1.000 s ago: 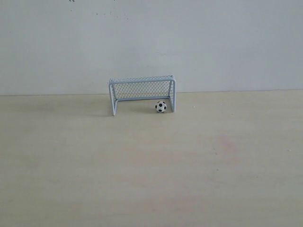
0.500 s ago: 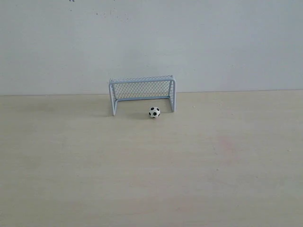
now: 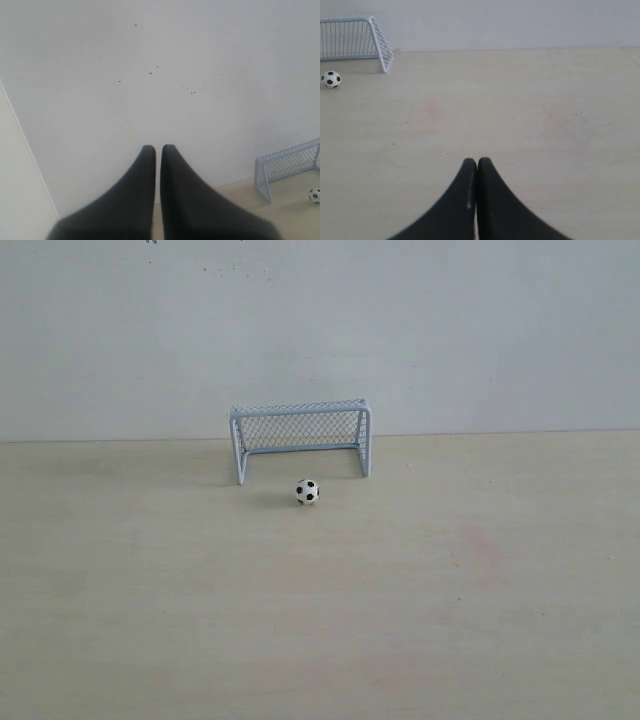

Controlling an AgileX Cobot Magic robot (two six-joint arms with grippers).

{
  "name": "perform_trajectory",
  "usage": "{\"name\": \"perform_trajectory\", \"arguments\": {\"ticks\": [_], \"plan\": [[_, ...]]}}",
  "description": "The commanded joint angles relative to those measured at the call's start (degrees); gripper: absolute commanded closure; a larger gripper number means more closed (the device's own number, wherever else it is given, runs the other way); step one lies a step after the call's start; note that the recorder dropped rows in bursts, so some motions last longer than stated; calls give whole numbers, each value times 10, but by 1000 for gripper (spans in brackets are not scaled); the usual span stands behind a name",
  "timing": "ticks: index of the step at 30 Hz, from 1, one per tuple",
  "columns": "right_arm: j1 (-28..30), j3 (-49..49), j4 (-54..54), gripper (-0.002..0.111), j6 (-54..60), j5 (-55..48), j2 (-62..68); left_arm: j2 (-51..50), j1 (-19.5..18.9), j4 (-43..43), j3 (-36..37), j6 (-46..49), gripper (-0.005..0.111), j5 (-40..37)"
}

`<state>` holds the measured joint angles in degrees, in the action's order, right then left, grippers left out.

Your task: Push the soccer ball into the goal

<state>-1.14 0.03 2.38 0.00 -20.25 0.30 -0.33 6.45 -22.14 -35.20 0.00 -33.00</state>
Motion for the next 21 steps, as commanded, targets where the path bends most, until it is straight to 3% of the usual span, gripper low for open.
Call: {"name": "perform_trajectory", "arguments": {"ticks": [1, 7, 13, 21], "plan": [[-1, 0, 0, 108, 0, 3, -3, 3, -2, 3, 2, -5, 102, -1], [-1, 0, 0, 108, 0, 3, -3, 3, -2, 104, 3, -65, 102, -35], [-1, 0, 0, 108, 0, 3, -3, 3, -2, 151, 69, -83, 102, -30], [-1, 0, 0, 108, 0, 3, -3, 3, -2, 151, 266, -84, 102, 207]]}}
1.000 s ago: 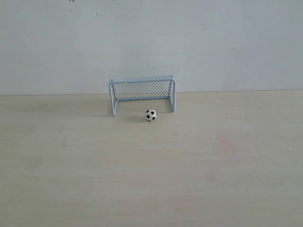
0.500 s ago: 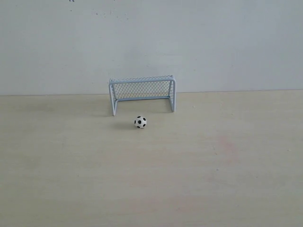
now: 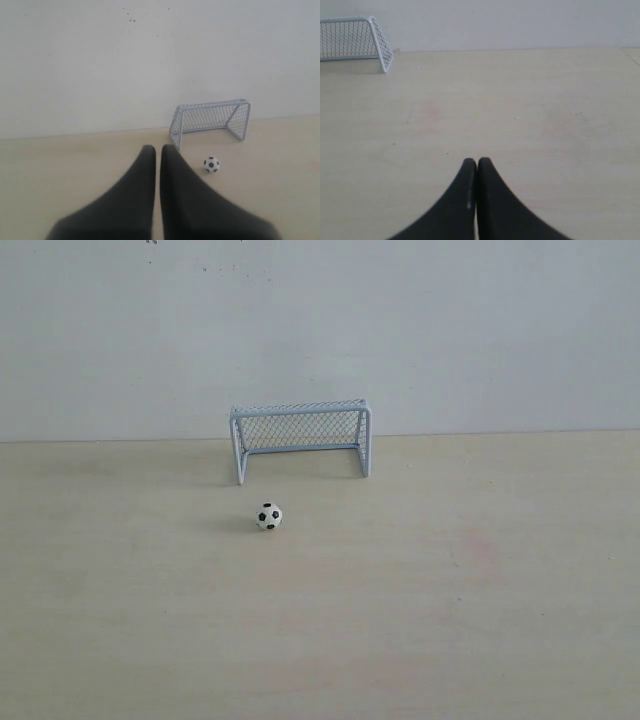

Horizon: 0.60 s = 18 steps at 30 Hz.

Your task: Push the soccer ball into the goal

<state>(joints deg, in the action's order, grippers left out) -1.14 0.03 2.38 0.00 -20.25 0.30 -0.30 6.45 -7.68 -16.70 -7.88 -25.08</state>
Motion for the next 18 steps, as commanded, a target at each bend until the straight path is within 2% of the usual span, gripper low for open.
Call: {"name": "perform_trajectory", "arguments": {"ticks": [1, 5, 7, 18], "plan": [[-1, 0, 0, 108, 0, 3, -3, 3, -2, 6, 111, -5, 102, 160], [-1, 0, 0, 108, 0, 3, -3, 3, -2, 32, 167, -5, 102, 218], [-1, 0, 0, 108, 0, 3, -3, 3, -2, 51, 167, -12, 102, 152], [-1, 0, 0, 108, 0, 3, -3, 3, -2, 64, 167, 7, 102, 98]]}}
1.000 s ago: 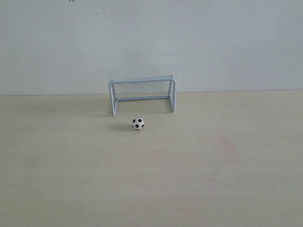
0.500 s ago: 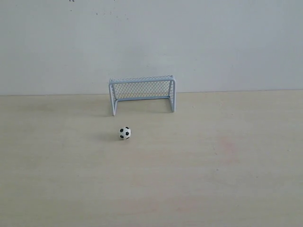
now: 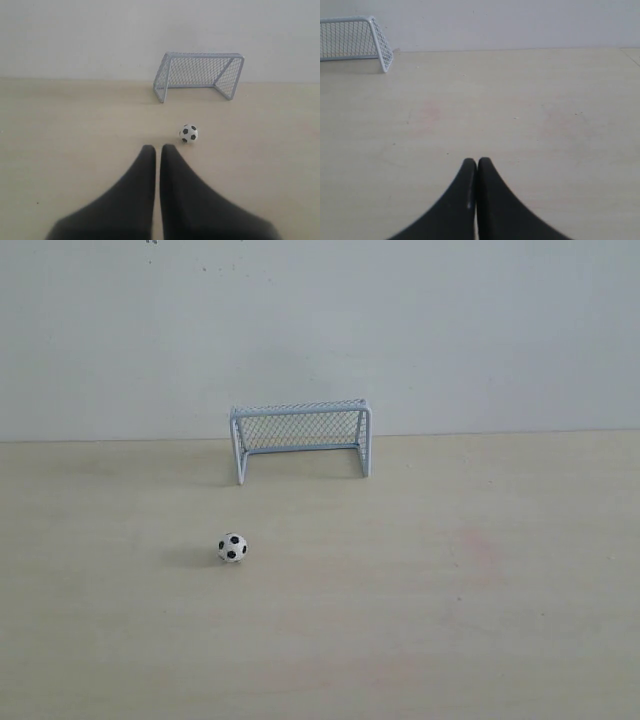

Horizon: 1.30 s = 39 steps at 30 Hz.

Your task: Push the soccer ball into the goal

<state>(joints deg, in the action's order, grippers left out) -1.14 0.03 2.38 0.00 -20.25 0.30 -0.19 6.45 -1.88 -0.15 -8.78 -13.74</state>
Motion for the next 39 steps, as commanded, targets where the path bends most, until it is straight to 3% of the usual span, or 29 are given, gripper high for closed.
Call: {"name": "perform_trajectory", "arguments": {"ticks": [1, 6, 11, 32, 39], "plan": [[-1, 0, 0, 108, 0, 3, -3, 2, -2, 6, 2, 40, 102, -15], [-1, 0, 0, 108, 0, 3, -3, 2, -2, 19, 2, 150, 102, -11], [-1, 0, 0, 108, 0, 3, -3, 2, -2, 100, 2, 150, 102, -32], [-1, 0, 0, 108, 0, 7, -3, 2, -2, 102, 2, 105, 102, -32], [-1, 0, 0, 108, 0, 7, -3, 2, -27, 102, 2, 105, 102, -32]]}}
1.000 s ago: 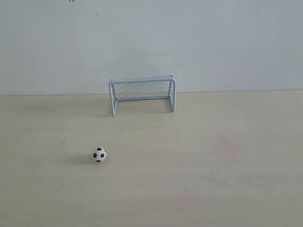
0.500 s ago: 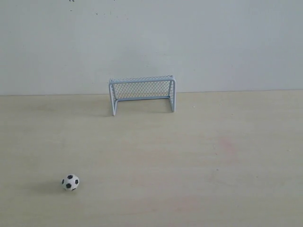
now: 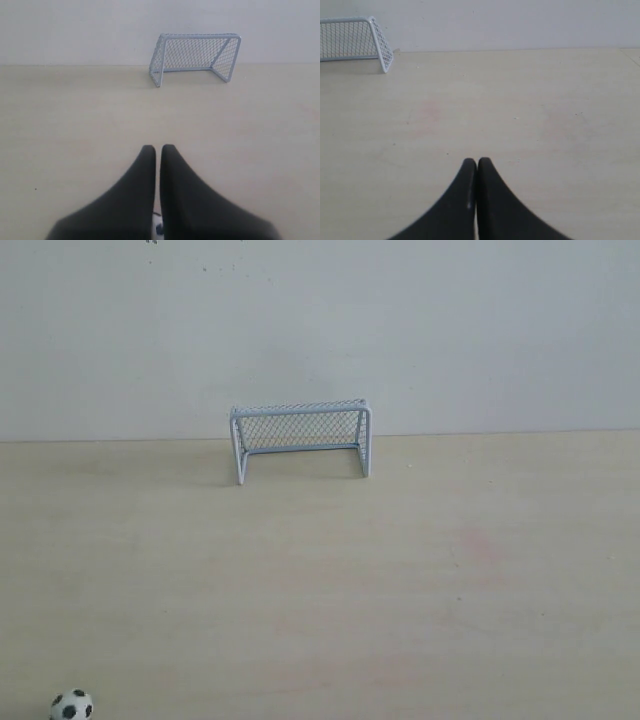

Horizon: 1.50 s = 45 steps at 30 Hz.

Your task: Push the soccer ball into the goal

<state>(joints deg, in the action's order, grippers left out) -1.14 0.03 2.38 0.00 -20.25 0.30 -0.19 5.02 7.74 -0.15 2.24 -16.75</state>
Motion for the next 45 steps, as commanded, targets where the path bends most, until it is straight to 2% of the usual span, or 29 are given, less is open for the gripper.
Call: {"name": "perform_trajectory", "arguments": {"ticks": [1, 6, 45], "plan": [[-1, 0, 0, 108, 0, 7, -3, 2, -18, 6, 2, -6, 102, -2], [-1, 0, 0, 108, 0, 7, -3, 2, -33, 6, 2, -6, 102, -2], [-1, 0, 0, 108, 0, 7, -3, 2, -33, 6, 2, -6, 102, -2]]}}
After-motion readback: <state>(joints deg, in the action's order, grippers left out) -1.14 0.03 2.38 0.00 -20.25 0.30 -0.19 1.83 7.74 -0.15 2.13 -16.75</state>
